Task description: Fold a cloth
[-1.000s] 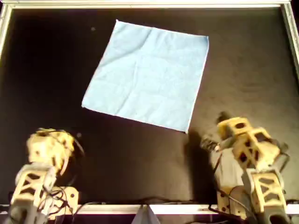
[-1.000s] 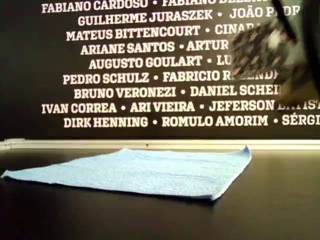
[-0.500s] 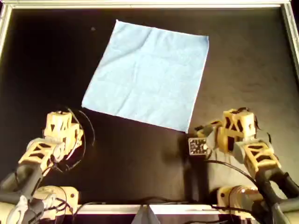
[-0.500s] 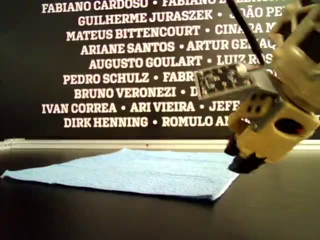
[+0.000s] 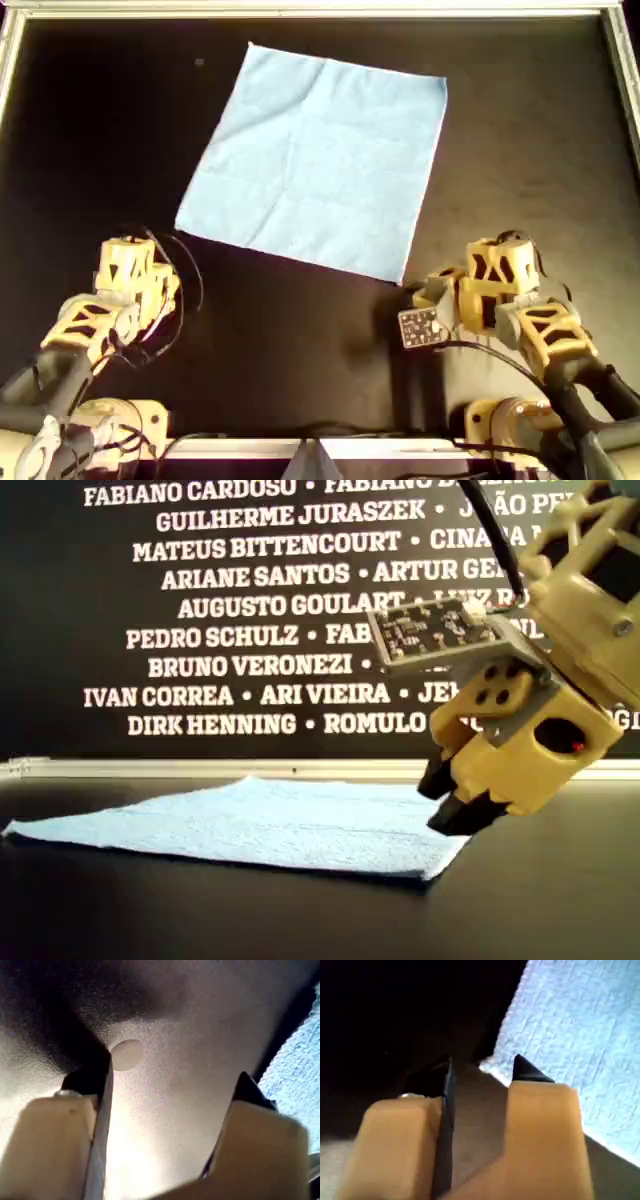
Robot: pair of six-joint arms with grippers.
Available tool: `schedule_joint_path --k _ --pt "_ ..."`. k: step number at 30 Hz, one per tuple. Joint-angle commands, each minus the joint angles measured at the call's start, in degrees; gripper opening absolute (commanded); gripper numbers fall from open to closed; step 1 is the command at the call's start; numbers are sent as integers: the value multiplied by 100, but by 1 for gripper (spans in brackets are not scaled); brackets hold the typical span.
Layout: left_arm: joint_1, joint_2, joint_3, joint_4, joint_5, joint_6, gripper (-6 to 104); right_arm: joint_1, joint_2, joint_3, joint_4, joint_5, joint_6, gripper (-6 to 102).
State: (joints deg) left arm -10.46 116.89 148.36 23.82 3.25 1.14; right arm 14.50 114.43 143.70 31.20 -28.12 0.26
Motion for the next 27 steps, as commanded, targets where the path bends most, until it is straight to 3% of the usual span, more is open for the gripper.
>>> schedule_joint_path --k 1,7,11,14,17,25,27 --pt "-70 88 -176 -404 -53 26 86 26 26 -343 -18 -53 -97 49" --pt "-70 9 -79 -1327 -53 26 86 114 9 -255 0 114 -571 67" --pt "-70 0 -62 -1397 -53 35 86 132 -62 -193 9 835 -817 73" --pt "-70 -114 -97 -1424 -53 35 86 272 -369 -272 0 1406 -817 74" --pt "-70 -545 -193 -1433 -53 44 86 721 -756 -360 -9 1573 -756 74" --pt "-70 -1257 -738 -1424 -62 53 85 1116 -1257 -791 -18 1600 -721 74" --pt "-70 -1433 -844 -1424 -62 167 85 1116 -1424 -932 -18 1600 -721 74"
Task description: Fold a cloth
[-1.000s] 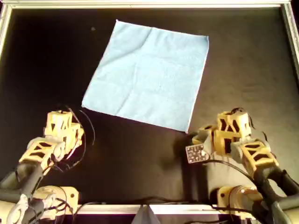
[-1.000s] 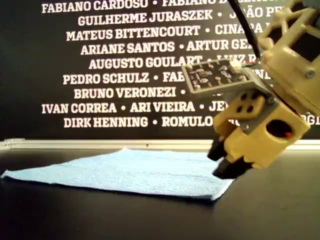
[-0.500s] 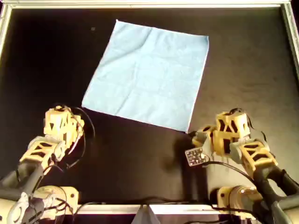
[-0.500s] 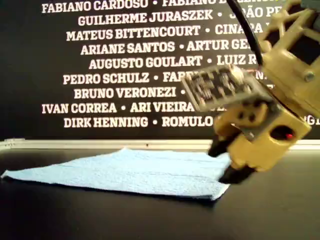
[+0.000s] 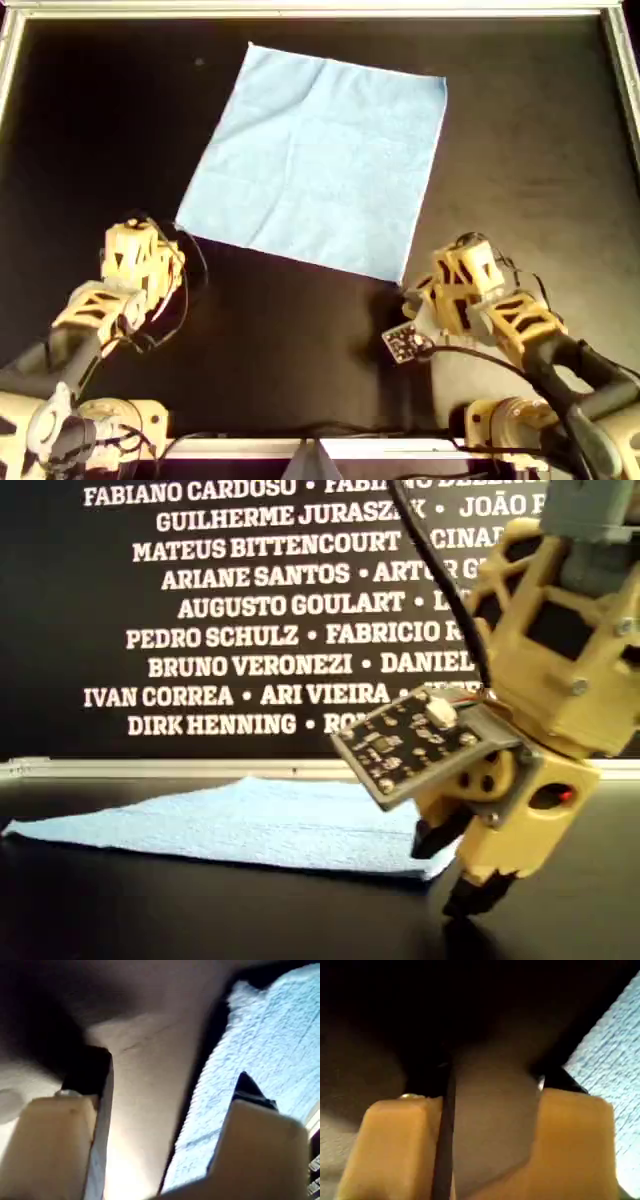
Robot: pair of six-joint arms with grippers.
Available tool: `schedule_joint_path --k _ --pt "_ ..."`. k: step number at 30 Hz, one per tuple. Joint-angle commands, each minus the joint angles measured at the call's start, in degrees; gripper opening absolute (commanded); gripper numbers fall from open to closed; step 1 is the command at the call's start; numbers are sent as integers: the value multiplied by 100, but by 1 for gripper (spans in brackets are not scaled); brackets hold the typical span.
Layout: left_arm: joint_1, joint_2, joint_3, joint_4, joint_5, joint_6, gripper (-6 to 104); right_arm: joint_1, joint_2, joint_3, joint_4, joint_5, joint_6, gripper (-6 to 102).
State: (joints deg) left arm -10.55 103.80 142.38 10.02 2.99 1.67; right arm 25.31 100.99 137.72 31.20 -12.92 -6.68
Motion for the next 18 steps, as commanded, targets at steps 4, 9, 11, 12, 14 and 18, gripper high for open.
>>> schedule_joint_path --k 4,9,11,12,14,18 --pt "-53 -554 -501 -44 -35 343 85 35 -413 -668 -26 35 -26 74" --pt "-53 -809 -835 -44 -35 360 85 26 -879 -1169 -26 53 -18 74" --pt "-53 -967 -967 -44 -35 360 85 26 -1011 -1301 -18 26 -18 74" --pt "-53 -1037 -1028 -44 -35 360 85 26 -1055 -1354 -18 26 -18 74" --pt "-44 -1116 -1134 -35 -35 360 85 26 -1063 -1450 -18 35 -18 74" --pt "70 -1283 -1354 -35 -35 360 85 26 -1081 -1635 -18 70 -18 74"
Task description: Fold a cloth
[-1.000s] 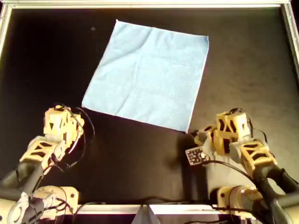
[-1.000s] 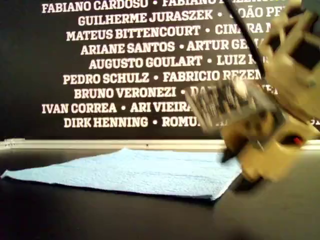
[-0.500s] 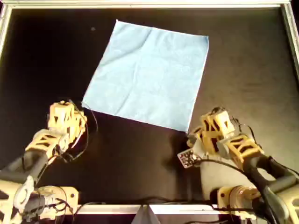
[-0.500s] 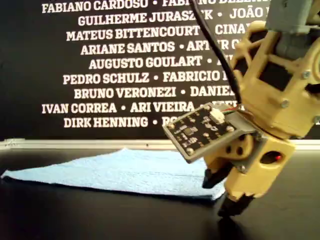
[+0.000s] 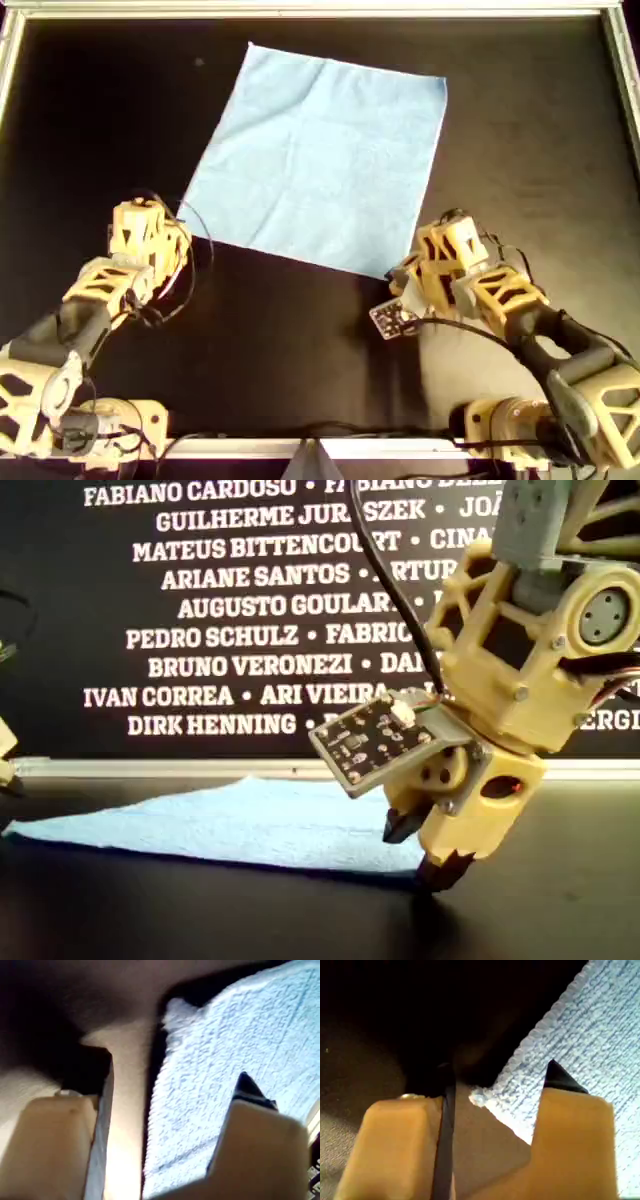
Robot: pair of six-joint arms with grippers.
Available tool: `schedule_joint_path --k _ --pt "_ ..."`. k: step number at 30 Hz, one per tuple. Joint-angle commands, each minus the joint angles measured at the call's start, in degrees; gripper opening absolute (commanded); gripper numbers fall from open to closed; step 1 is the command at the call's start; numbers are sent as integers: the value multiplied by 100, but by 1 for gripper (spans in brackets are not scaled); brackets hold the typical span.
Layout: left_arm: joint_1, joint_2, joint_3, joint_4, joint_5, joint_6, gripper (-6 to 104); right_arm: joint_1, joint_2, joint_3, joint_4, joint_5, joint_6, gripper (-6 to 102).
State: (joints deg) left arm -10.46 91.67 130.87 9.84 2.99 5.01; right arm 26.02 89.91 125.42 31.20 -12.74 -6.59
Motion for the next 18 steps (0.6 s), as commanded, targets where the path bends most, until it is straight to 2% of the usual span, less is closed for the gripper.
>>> schedule_joint_path --k 1,18 --pt "105 -141 -281 -18 -35 26 85 -44 18 -439 -18 62 -26 74" --pt "141 -501 -729 -9 -35 35 85 -123 -606 -1248 -18 88 -26 74"
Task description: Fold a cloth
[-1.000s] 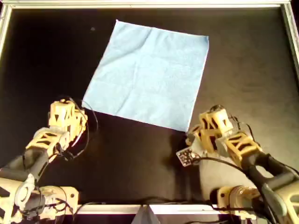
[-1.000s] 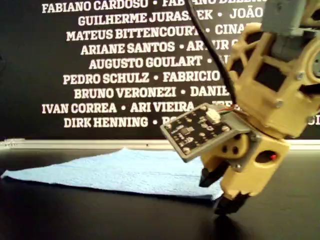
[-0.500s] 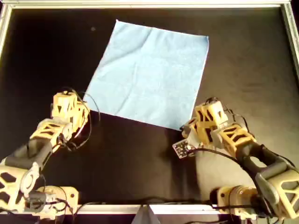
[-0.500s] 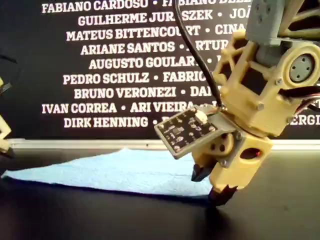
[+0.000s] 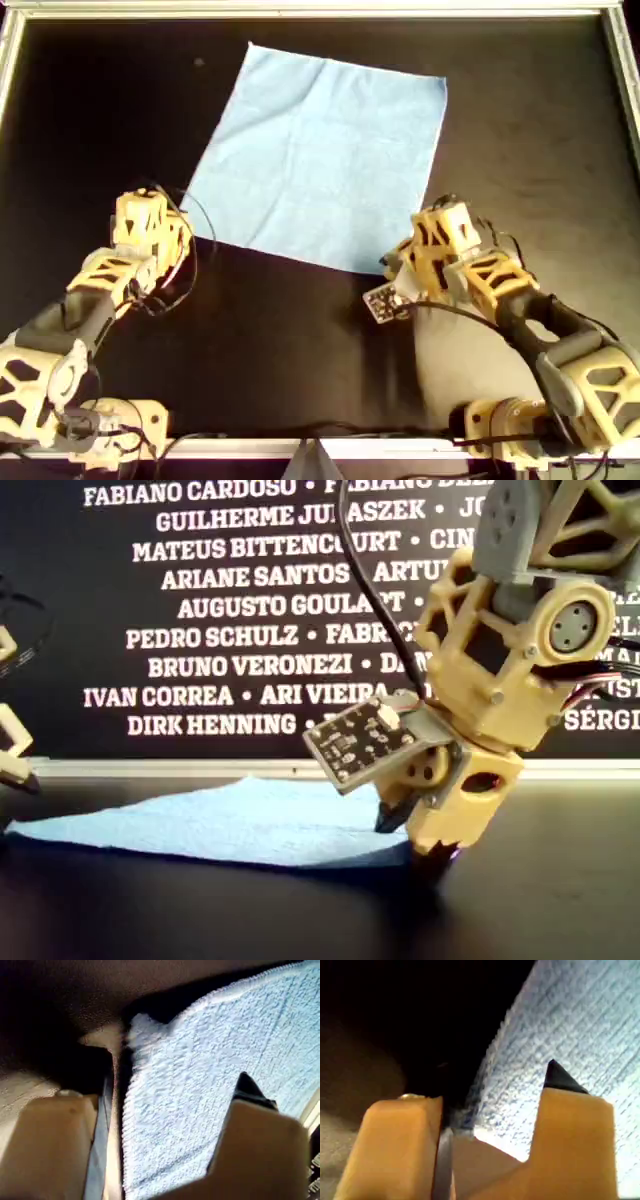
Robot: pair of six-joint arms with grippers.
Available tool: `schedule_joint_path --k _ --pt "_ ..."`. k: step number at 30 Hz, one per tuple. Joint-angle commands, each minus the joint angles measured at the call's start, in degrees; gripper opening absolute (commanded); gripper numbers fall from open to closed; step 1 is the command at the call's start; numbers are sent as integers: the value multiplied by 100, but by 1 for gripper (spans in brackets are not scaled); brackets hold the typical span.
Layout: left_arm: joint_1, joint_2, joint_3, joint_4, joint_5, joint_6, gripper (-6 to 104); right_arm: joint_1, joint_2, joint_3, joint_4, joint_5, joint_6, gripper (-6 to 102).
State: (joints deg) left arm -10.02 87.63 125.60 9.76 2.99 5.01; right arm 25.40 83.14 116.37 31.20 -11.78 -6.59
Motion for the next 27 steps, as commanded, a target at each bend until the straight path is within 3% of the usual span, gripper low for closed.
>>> schedule_joint_path --k 1,18,24,27 --pt "97 -202 -281 0 -35 35 85 -62 62 -360 -18 -9 -26 74" --pt "88 -343 -527 62 -35 35 84 -70 62 -378 -26 -9 -26 74" --pt "88 -343 -527 62 -35 44 73 -70 9 -378 -26 -9 -35 72" --pt "70 -343 -536 62 -35 44 65 -70 -97 -387 -26 -9 -35 66"
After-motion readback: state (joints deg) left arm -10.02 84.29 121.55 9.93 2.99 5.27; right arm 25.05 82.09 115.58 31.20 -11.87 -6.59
